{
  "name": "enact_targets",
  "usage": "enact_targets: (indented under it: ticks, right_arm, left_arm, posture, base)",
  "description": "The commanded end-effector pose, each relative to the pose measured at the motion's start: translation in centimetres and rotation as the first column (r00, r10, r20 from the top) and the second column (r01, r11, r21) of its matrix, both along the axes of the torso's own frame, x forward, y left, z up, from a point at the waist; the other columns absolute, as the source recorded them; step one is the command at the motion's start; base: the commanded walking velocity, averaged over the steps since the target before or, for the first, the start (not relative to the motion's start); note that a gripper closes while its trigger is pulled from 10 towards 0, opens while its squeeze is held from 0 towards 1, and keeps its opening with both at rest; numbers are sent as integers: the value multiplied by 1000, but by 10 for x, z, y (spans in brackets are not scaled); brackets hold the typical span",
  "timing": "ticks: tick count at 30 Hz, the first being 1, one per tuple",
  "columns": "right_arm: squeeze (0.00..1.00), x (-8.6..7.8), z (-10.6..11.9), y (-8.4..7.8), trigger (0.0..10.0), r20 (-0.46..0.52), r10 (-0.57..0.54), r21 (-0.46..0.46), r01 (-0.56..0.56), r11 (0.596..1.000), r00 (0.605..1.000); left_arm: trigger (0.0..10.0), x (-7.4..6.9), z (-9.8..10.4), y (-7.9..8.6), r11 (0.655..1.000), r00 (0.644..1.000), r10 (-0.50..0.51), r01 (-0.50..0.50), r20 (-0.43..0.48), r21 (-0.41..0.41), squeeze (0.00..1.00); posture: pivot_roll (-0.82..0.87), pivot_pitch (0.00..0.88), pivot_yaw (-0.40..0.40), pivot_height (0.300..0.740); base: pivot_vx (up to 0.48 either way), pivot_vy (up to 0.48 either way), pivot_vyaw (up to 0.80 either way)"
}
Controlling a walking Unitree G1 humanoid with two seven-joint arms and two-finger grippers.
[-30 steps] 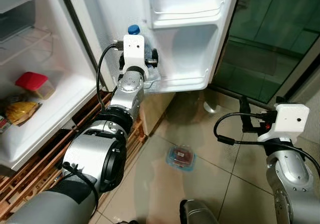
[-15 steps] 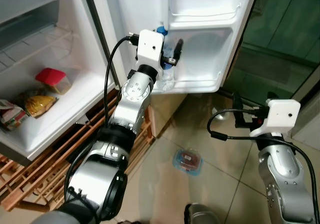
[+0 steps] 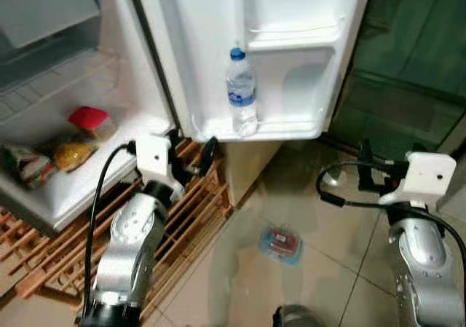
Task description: Restocking fridge
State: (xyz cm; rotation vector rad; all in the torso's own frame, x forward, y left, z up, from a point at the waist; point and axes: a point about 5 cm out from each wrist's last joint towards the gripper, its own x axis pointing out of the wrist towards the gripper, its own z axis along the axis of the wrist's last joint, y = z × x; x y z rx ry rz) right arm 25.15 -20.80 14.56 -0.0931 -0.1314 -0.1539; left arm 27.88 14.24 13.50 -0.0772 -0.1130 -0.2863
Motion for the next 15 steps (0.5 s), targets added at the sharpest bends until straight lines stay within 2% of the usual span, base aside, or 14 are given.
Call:
enact_targets:
  ticks: [1,2,4,9,10,14,15]
  right_arm:
    - [125,3,0,0,10000,-6,19,2,-19,1000,1000]
    - [125,3,0,0,10000,-6,19,2,-19,1000,1000]
    - [129,6,-2,-1,10000,-12,19,3,-19,1000,1000]
    - [133,11,-1,-2,10000,-17,26,-7,-27,1000,999]
    - [133,14,1,-4,10000,-6,23,-13,-23,1000,1000]
    - [137,17,4,-5,10000,6,16,-11,-16,1000,1000]
    - [133,18,4,-4,10000,10,18,-13,-18,1000,1000]
  left_arm:
    - [10000,8,2,4,997,999,28,-30,33,72,0]
    - [10000,8,2,4,997,999,28,-30,33,72,0]
    - [10000,17,4,0,995,999,33,-34,18,91,0]
    - [10000,22,14,-12,998,1000,12,-13,8,57,0]
    - [10000,26,10,-9,998,999,44,-43,-26,40,0]
    - [10000,31,6,-3,994,993,100,-98,-56,42,0]
    - [10000,35,3,0,989,986,142,-139,-83,44,0]
  posture:
    - [-252,20,57,740]
    - [-252,20,57,740]
    - [-259,16,52,740]
    - [-267,5,55,740]
    - [-267,2,59,740]
    - [-267,0,62,740]
    - [-268,1,66,740]
  base:
    - [0,-480,0]
    - [0,-480,0]
    - [0,-480,250]
    - [0,-480,781]
    - [0,-480,763]
    - [0,-480,755]
    - [0,-461,744]
